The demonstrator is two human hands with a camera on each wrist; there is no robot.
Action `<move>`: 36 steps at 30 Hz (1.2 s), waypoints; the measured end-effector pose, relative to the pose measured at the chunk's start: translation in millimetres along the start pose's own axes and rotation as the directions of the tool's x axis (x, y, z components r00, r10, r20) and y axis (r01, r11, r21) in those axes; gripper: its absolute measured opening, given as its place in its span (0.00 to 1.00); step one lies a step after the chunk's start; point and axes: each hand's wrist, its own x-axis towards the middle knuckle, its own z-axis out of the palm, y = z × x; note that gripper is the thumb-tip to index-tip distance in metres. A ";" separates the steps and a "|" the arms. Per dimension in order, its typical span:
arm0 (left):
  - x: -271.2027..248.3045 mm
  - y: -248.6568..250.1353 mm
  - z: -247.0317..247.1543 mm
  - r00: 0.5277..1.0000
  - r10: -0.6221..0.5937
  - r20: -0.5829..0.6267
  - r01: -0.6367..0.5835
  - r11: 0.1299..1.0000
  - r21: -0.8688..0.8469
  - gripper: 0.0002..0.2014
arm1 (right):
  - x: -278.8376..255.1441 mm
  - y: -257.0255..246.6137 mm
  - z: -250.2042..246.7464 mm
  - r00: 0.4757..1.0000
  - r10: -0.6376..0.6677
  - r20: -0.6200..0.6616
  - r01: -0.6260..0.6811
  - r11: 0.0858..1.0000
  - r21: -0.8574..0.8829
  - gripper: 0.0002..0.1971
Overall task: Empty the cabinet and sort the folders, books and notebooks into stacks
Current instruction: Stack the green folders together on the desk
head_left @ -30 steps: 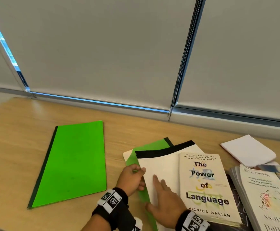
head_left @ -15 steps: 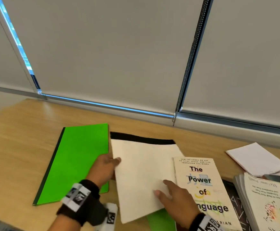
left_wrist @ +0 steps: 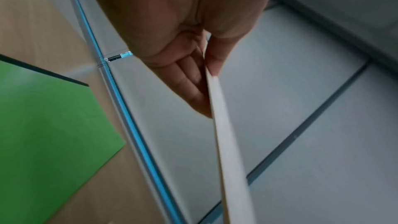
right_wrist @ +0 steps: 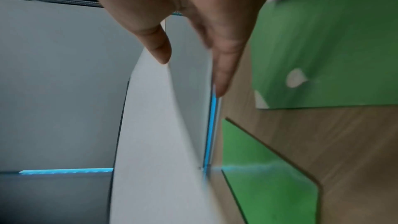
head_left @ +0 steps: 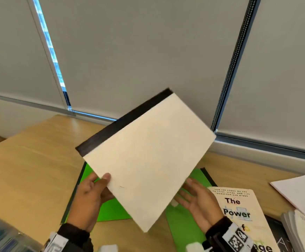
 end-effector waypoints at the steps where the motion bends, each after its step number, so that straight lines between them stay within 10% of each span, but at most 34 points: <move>1: -5.5 -4.3 0.4 1.000 -0.024 0.010 0.024 1.000 0.008 0.26 | -0.2 -4.3 6.8 0.998 -0.054 0.044 0.055 0.998 -0.012 0.19; 5: -17.3 -22.8 -7.7 0.992 -0.120 0.037 0.122 0.990 -0.067 0.37 | 6.2 -28.7 19.9 0.958 -0.268 0.098 0.279 0.952 -0.122 0.15; 10: -8.2 -5.8 -30.9 0.993 -0.112 0.044 0.119 0.965 -0.235 0.23 | 7.7 -47.9 13.2 0.895 -0.342 0.287 0.421 0.860 -0.288 0.18; 16: -8.5 -19.2 10.5 0.998 -0.040 -0.053 0.043 0.997 0.059 0.07 | 12.5 -32.1 23.9 0.807 -0.487 0.332 0.543 0.393 -0.742 0.29; 22: -0.4 -25.4 22.0 0.980 0.003 -0.197 -0.004 1.000 -0.005 0.13 | 3.5 -29.2 36.0 0.714 -0.611 0.341 0.589 0.261 -0.765 0.28; 30: 10.6 -9.8 17.3 0.979 -0.086 -0.185 0.038 0.967 -0.251 0.30 | -34.7 -80.7 66.8 0.721 -0.569 0.396 0.693 0.566 -0.447 0.09; 36: 27.5 -9.4 -5.3 0.968 -0.179 -0.174 0.109 0.930 -0.350 0.31 | -60.8 -145.7 69.5 0.644 -0.653 0.398 0.756 0.622 -0.203 0.11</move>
